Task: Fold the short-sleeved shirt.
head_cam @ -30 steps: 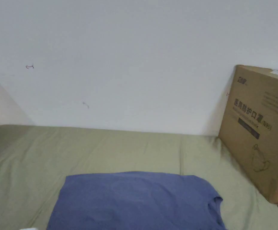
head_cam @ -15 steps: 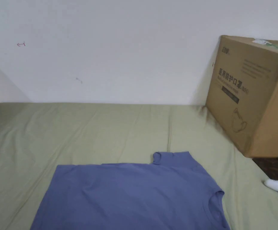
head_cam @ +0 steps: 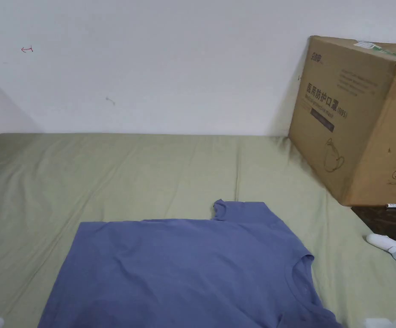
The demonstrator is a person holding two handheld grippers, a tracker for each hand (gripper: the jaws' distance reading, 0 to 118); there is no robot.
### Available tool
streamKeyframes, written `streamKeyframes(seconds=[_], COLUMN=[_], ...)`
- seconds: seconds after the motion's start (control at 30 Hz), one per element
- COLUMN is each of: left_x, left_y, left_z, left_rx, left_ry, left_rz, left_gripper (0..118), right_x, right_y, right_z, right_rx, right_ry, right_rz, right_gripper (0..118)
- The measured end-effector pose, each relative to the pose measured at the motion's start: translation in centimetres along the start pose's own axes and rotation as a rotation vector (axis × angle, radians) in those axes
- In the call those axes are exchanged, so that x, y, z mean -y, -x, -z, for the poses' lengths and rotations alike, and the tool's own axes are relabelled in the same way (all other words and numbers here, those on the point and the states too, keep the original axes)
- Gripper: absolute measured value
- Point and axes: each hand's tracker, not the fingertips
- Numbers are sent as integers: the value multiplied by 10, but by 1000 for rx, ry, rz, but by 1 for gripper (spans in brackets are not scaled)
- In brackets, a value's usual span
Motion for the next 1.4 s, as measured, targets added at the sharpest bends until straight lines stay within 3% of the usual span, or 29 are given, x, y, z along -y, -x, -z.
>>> streamKeyframes(seconds=[0.1, 0.17, 0.27, 0.37, 0.4, 0.43, 0.47, 0.5, 0.53, 0.57, 0.63, 0.77, 0.97, 1.03, 1.07, 1.1, 1.13, 1.4], left_x=[-7, -17, -16, -11, -8, -11, -12, -12, -13, -12, -13, -16, -36, -21, -16, -10, -5, 8], left_y=[-27, -38, -77, -106, -115, -112, -116, -122, -127, -131, -126, -113, -55, -40, -31, -23, -17, -7], left_z=[-40, -62, -91, -111, -116, -114, -117, -120, -122, -125, -129, -140, -99, -69, -54, -40, -28, 39], left_rx=[43, 79, 49, -52, -62, -62, -59, -80, -138, -147, -45, -160, -100, -78, -99, -99, -96, -160], left_ry=[-166, -372, -731, -1036, -1112, -1177, -1218, -1246, -1271, -1298, -1301, -1175, -348, -212, -205, -189, -175, -110], left_rz=[-25, -30, 6, 25, 24, 10, -2, -8, -1, 16, 53, 67, -64, -66, -80, -95, -116, -128], left_gripper=[99, 98, 97, 87, 78, 63, 34, 7, 0, 0, 0, 0, 0, 7, 32, 89, 109, 105], right_x=[-4, -6, -3, 10, 12, 13, 9, 7, 7, 3, -4, -14, -8, -3, -2, -1, 1, 10], right_y=[12, 28, 59, 97, 106, 115, 123, 130, 135, 136, 135, 126, 99, 94, 91, 88, 86, 78], right_z=[-34, -60, -98, -121, -126, -133, -135, -138, -141, -142, -146, -147, -122, -113, -109, -105, -101, -86], right_rx=[-70, -129, -198, -123, -105, -103, -111, -99, -54, -88, -125, -113, -144, -155, -171, -183, -187, -195], right_ry=[-150, -328, -695, -1079, -1154, -1227, -1259, -1280, -1304, -1304, -1300, -1207, -1094, -1040, -1015, -995, -978, -893], right_rz=[41, 49, -15, -69, -72, -71, -63, -57, -23, -25, -31, -29, 48, 87, 100, 109, 114, 143], right_gripper=[110, 109, 106, 94, 86, 67, 20, 1, 1, 1, 1, 1, 1, 1, 1, 1, 1, 1])
